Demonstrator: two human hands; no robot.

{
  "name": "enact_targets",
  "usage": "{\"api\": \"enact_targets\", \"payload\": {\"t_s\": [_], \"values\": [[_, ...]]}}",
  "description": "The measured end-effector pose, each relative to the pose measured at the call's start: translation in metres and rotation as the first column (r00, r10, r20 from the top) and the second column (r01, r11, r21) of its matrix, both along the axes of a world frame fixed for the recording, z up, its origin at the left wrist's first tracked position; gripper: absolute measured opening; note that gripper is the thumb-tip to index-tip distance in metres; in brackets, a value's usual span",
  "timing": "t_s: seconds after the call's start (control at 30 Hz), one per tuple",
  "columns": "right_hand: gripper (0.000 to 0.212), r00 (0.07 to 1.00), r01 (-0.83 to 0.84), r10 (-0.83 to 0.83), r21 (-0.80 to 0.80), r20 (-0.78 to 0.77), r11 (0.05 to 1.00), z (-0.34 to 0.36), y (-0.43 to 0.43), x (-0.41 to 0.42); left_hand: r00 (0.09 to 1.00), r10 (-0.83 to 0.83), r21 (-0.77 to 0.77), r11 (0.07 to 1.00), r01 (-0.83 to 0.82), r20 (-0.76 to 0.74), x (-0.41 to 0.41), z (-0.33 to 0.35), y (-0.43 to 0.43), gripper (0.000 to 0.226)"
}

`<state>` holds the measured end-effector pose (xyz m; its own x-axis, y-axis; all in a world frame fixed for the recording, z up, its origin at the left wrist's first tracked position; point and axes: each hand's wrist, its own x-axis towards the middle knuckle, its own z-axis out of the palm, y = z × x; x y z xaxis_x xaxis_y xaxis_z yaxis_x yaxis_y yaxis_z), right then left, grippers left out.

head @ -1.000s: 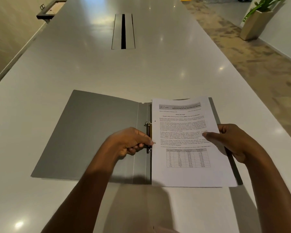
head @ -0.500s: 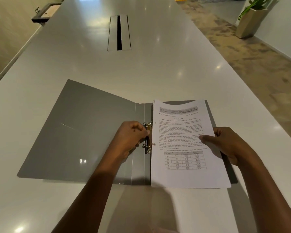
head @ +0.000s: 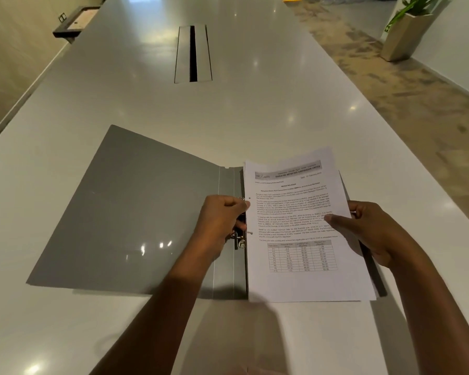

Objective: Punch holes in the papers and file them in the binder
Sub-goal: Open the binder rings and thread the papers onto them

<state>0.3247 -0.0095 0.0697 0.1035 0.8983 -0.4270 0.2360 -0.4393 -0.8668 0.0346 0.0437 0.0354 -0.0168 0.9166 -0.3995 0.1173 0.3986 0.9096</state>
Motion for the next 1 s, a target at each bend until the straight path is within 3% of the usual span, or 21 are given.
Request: {"api": "enact_targets", "payload": {"t_s": [0.27,0.63,1.0], "values": [[0.024,1.0,0.002,-0.002,0.004,0.021,1.0,0.002,0.001,-0.001,0.964,0.206,-0.111,0.976,-0.19,0.17,0.004,-0.006,0.002,0.013],[0.019,0.998,-0.022,0.02,0.025,0.061,0.999,0.011,0.001,-0.014,0.944,0.305,-0.031,0.952,-0.303,0.126,0.007,-0.014,-0.003,0.008],[0.018,0.997,0.024,-0.025,0.021,0.073,1.0,0.009,0.0,-0.013,0.953,0.276,-0.127,0.957,-0.261,0.121,0.01,-0.01,0.003,0.015]]}}
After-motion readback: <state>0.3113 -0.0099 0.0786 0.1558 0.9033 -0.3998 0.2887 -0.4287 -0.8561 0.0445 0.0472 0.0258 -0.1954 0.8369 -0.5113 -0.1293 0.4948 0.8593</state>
